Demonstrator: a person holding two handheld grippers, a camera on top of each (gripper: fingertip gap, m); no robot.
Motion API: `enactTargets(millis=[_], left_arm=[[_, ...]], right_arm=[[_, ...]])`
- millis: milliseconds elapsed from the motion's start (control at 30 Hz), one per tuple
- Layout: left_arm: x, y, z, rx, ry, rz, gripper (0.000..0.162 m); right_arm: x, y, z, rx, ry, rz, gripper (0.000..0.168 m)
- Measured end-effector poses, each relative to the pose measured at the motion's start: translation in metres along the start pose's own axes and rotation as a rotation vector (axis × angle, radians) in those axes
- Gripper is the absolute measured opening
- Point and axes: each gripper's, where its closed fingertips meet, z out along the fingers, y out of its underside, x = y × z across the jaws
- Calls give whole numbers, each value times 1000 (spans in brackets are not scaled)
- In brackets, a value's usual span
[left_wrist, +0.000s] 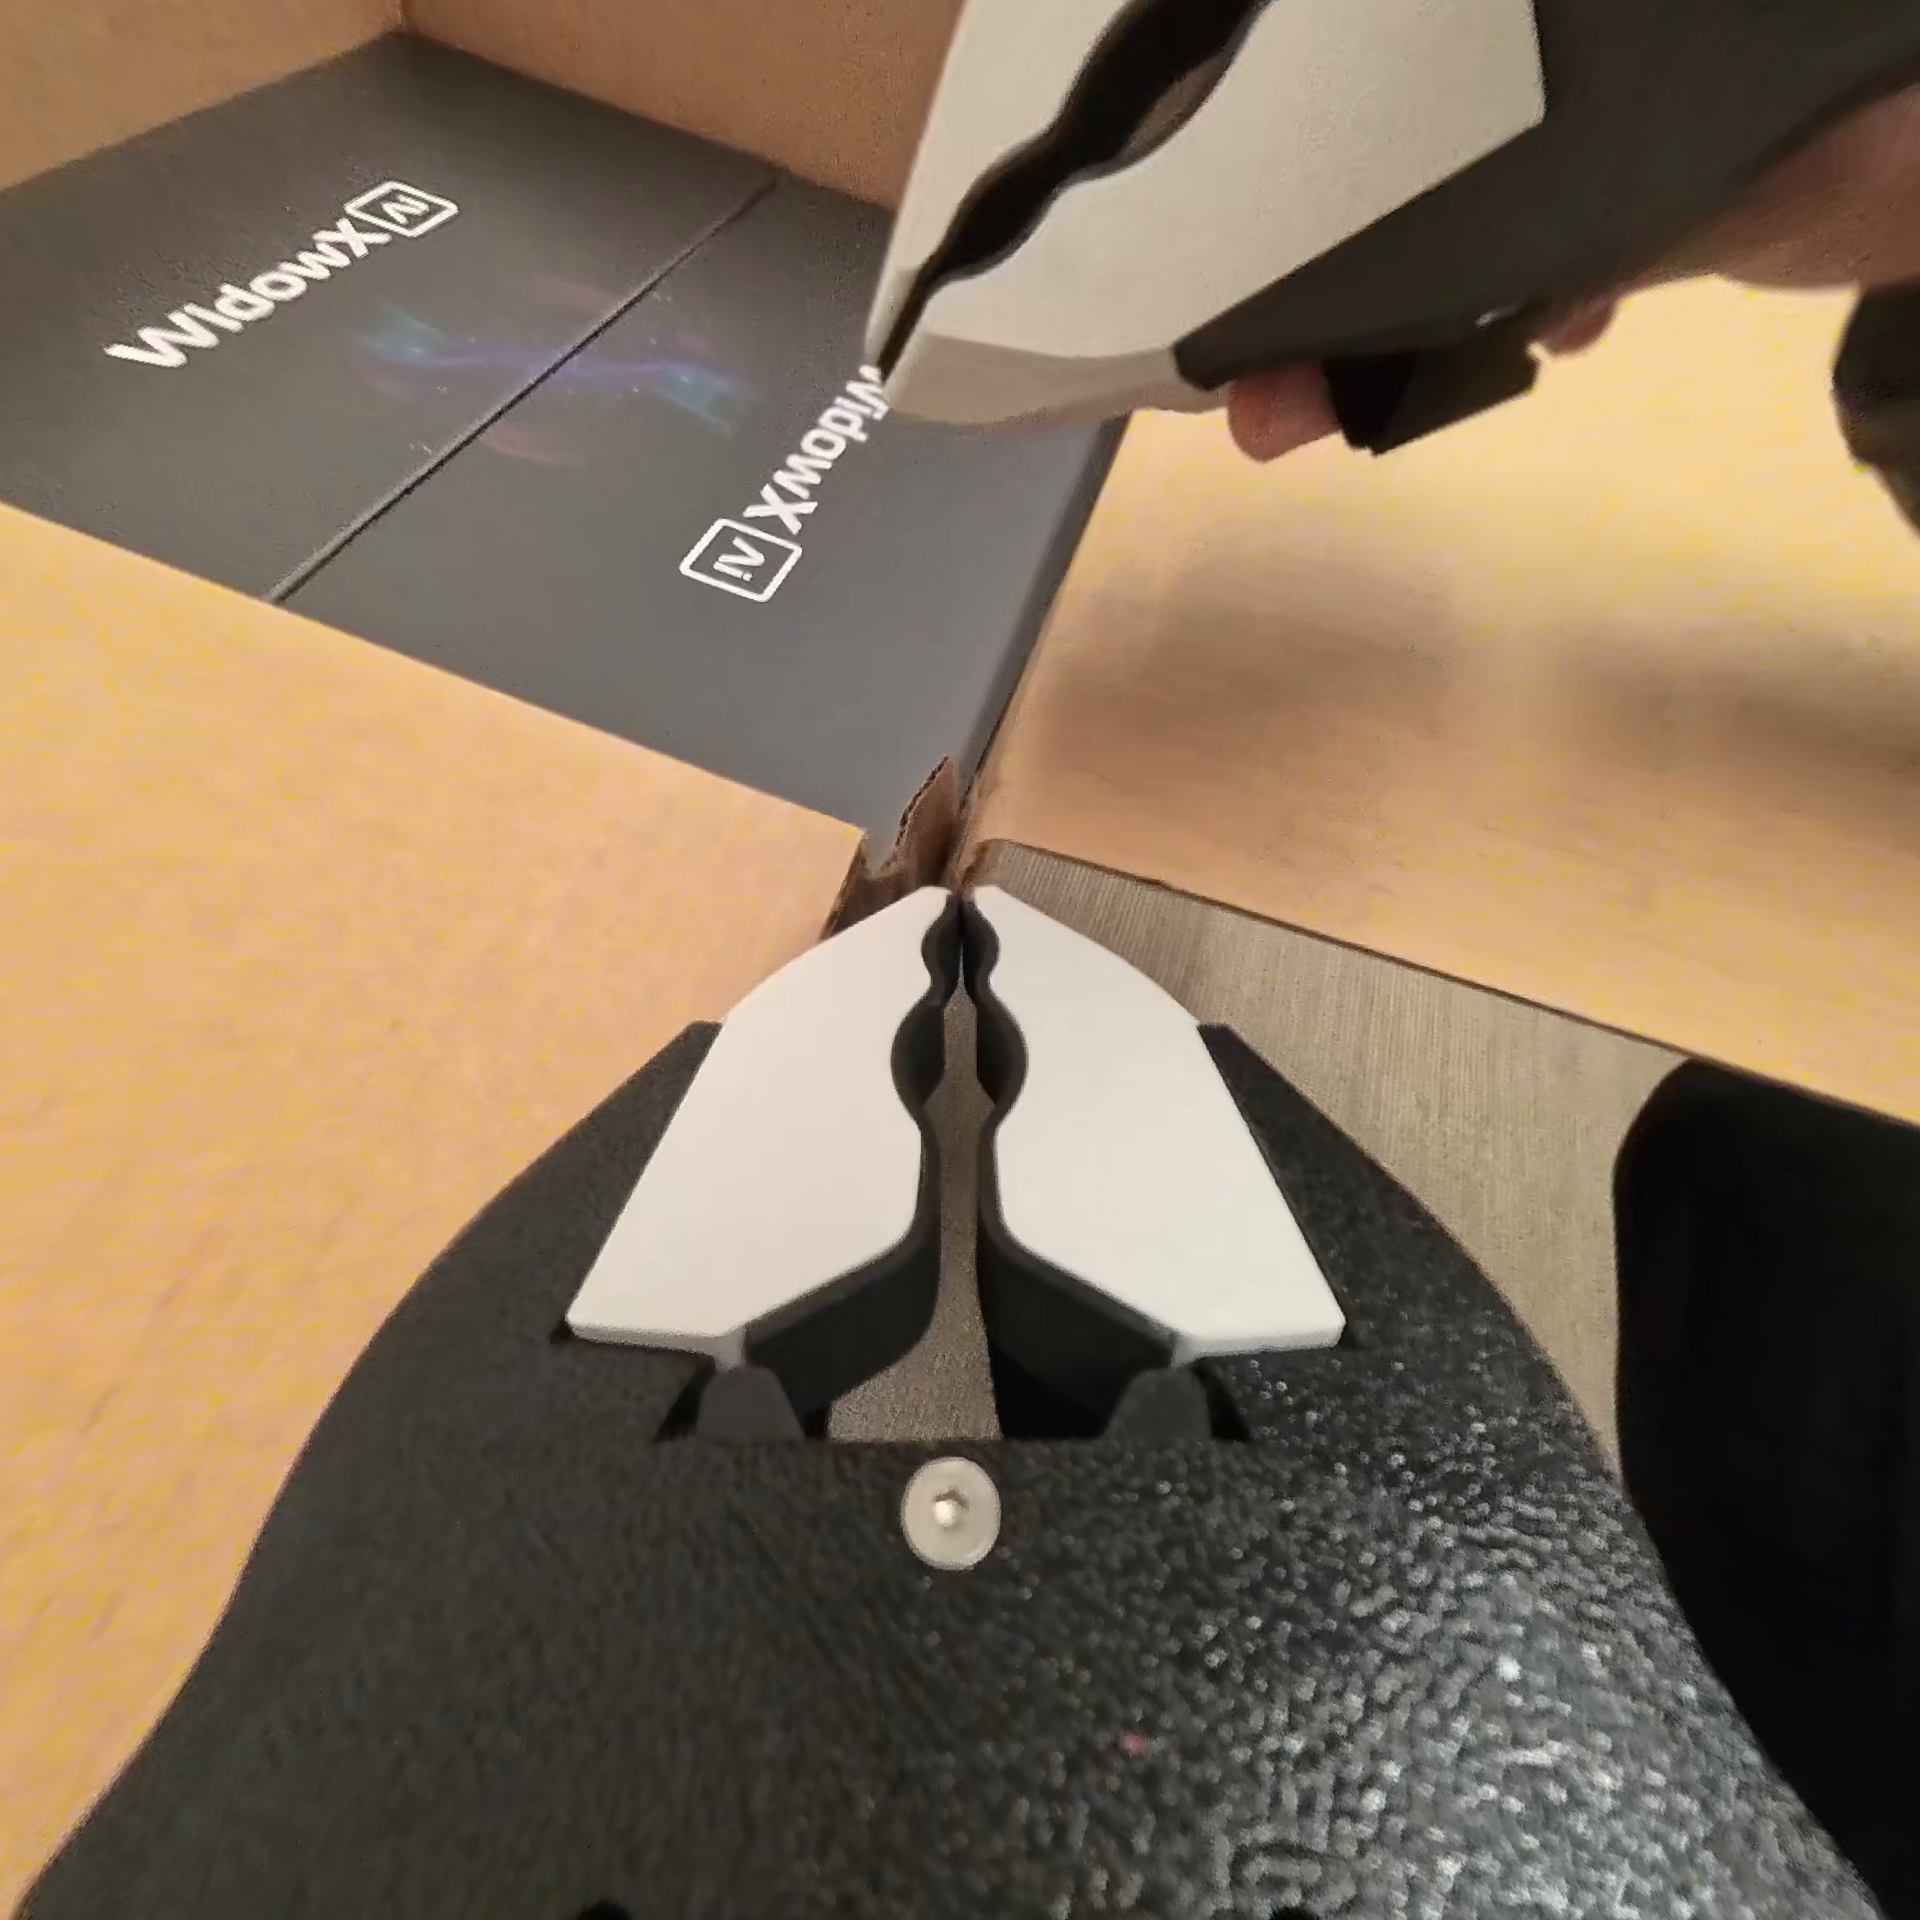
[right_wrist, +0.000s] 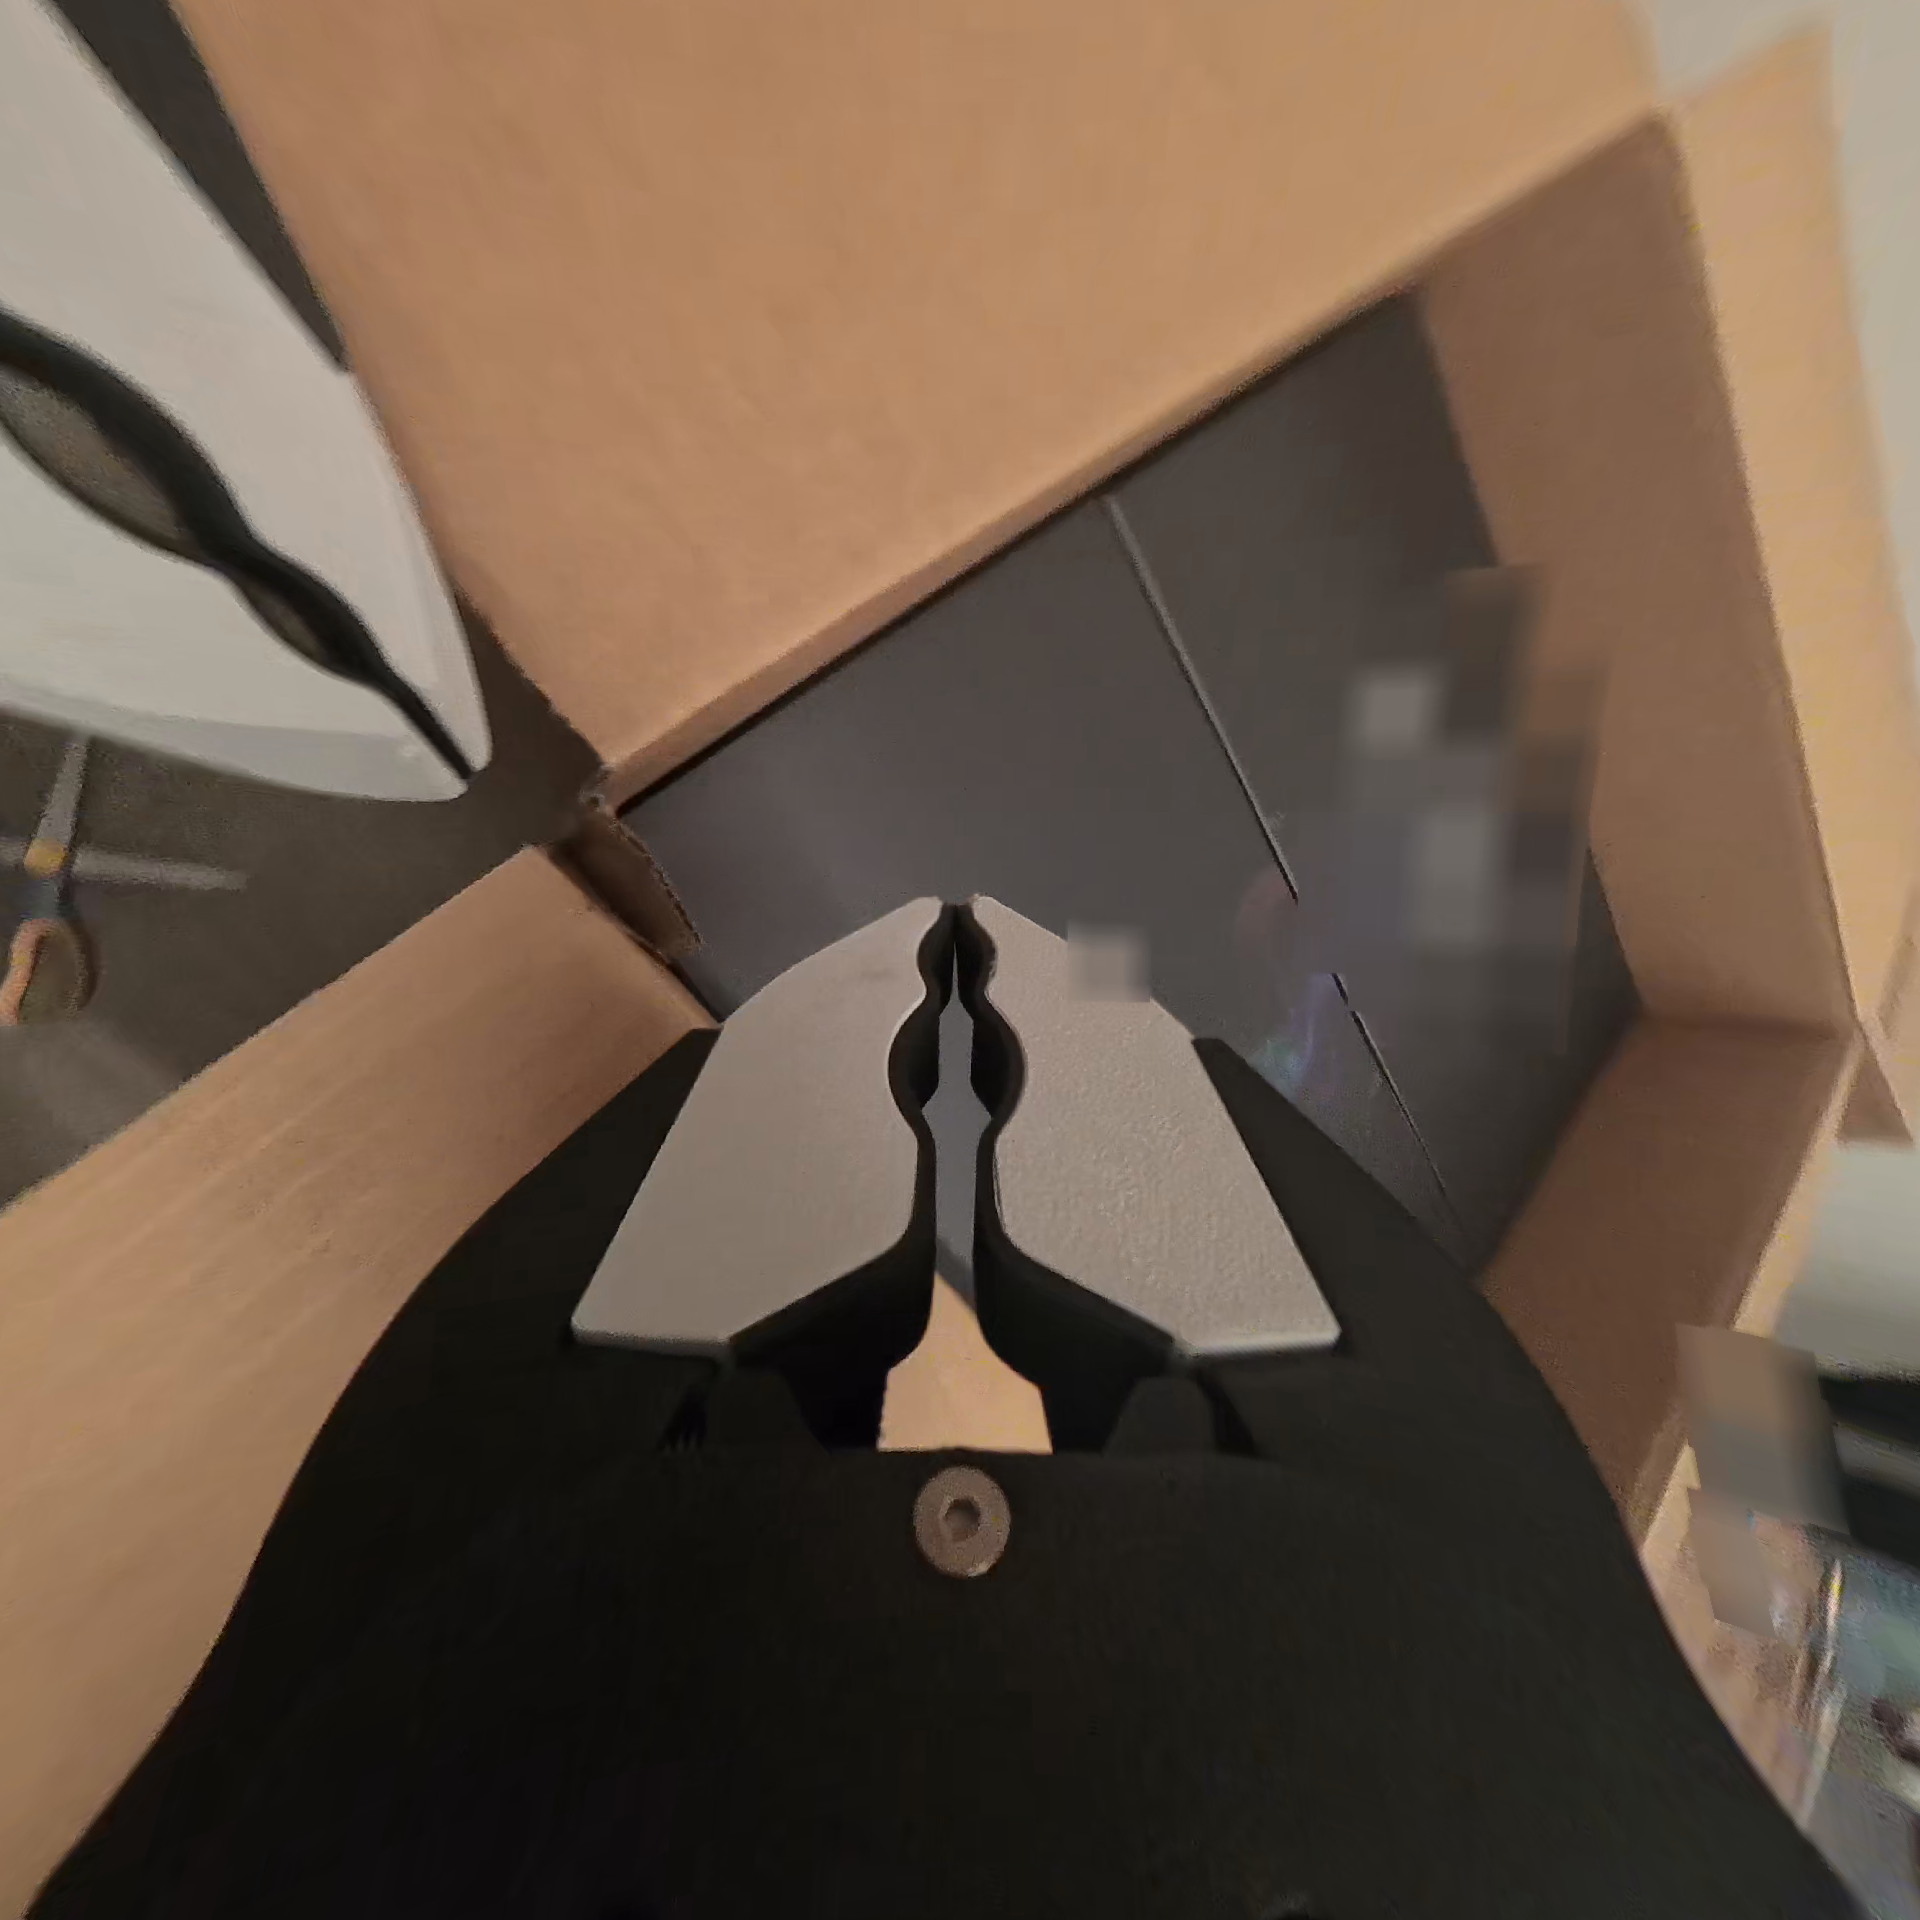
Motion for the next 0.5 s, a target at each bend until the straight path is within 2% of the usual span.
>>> enactTargets(millis=[100, 167, 200, 267, 400, 500], left_arm=[[-2, -11, -8, 35, -82, 29, 0], [0, -20, -15, 77, -132, 32, 2], [3, -24, -19, 92, -150, 26, 12], [7, -30, -27, 113, -205, 13, 34], [19, -32, -35, 66, -276, -28, 83], [27, -37, -42, 1, -317, -38, 99]], right_arm=[[7, 10, -21, 11, 134, 158, 0], [3, 12, -36, 64, 160, 260, 0], [-2, 13, -42, 94, 153, 317, 2], [-11, 14, -56, 156, 148, 415, 18], [-19, 30, -84, 168, 198, 507, 65], [-17, 46, -110, 138, 229, 594, 85]])
